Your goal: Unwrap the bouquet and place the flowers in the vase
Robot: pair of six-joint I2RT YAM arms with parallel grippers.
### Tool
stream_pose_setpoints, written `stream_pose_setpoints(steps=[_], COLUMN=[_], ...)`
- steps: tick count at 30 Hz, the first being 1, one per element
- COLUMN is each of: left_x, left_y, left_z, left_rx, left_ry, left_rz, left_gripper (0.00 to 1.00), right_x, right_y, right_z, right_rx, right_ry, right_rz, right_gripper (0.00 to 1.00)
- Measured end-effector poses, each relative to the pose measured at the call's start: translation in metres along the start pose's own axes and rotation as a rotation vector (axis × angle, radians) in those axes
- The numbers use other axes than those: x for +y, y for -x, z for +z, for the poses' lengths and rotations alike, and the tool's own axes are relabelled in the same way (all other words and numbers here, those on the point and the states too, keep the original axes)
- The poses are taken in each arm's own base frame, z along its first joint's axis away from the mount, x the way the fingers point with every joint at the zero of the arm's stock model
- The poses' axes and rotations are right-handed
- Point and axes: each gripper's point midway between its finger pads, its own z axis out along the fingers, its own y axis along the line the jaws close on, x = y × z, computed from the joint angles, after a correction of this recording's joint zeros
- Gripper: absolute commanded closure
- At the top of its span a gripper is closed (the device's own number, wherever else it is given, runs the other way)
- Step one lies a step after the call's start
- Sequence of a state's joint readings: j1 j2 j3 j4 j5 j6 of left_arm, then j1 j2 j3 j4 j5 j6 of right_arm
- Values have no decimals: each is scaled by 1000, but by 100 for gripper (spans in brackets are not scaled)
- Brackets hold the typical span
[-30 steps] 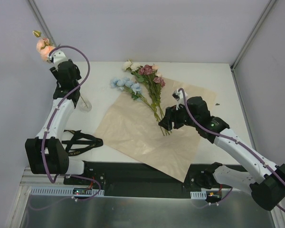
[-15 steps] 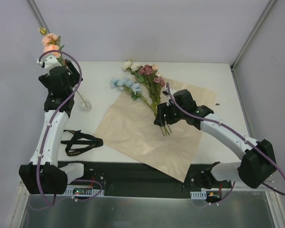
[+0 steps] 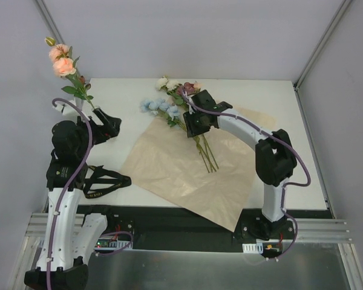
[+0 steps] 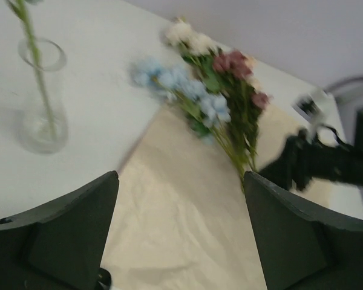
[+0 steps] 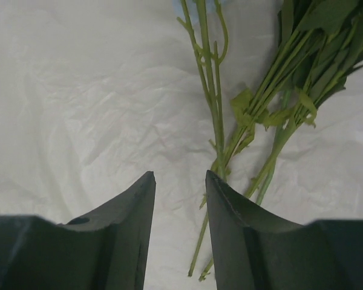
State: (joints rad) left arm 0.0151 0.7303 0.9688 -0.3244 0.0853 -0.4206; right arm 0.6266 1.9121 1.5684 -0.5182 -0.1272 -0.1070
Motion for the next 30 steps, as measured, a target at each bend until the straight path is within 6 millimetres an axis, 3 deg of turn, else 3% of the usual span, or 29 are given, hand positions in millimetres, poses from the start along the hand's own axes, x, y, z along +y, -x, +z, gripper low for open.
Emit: stream_pose_setpoints(steps=[3, 7, 10, 15, 28, 30], left_x=[-21, -34, -43, -53, -58, -60], left_y=[-43, -108, -137, -135, -136, -134], left_z=[-3, -13, -31, -49, -49, -49], left_rx=[158, 386, 483, 466, 496, 500], left_ry=[-153, -274, -344, -421, -441, -443], left_rz=[-70, -143, -156, -149, -174, -181], left_gripper=[19, 17, 17, 18, 19, 18], right_x=[-7, -14, -18, -27, -31, -31], right_y=[1, 9, 15, 8, -10, -10], right_z=[21, 41, 52, 66, 81, 80], right_rx=[43, 69, 72, 107, 168, 168], right_ry=[-22, -40, -52, -87, -178, -184], right_rz=[-41, -92, -125, -160, -273, -275], right_gripper=[59, 58, 58, 59, 99, 99])
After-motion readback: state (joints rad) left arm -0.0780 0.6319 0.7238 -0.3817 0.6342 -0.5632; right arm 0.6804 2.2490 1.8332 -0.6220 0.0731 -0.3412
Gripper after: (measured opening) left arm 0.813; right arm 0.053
